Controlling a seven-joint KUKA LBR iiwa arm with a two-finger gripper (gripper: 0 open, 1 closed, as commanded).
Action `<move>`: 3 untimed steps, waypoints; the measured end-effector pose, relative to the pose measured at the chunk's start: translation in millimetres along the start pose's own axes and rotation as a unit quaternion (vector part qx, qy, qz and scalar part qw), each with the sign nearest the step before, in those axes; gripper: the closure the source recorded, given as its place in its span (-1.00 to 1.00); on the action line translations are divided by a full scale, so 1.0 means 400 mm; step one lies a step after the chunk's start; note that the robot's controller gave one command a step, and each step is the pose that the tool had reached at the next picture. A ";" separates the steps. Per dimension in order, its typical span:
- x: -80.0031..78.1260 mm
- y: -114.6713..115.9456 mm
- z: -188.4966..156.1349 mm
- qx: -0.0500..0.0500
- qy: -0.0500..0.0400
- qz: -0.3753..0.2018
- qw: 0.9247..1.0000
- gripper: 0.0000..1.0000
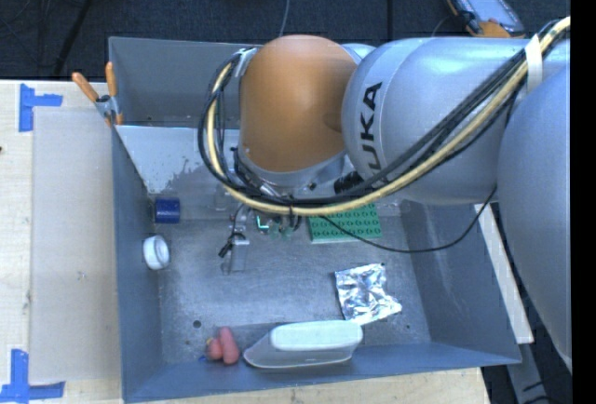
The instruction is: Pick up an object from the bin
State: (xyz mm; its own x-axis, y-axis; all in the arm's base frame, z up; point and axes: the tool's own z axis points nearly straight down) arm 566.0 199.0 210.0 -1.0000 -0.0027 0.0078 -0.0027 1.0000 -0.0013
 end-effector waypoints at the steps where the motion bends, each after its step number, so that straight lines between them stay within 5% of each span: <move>1: 0.172 0.070 0.073 0.000 0.000 -0.029 1.000 -1.00; 2: 0.213 -0.009 0.323 0.000 -0.001 -0.173 0.985 -1.00; 3: 0.204 -0.008 0.316 -0.002 -0.007 -0.171 0.985 1.00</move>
Offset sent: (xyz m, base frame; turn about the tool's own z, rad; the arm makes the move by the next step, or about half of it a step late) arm -0.0658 0.0260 -0.0261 -0.0520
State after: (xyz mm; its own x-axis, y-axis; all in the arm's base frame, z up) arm 483.3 195.6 84.3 -0.9405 -0.3397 -0.0072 -0.3397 0.9405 0.0028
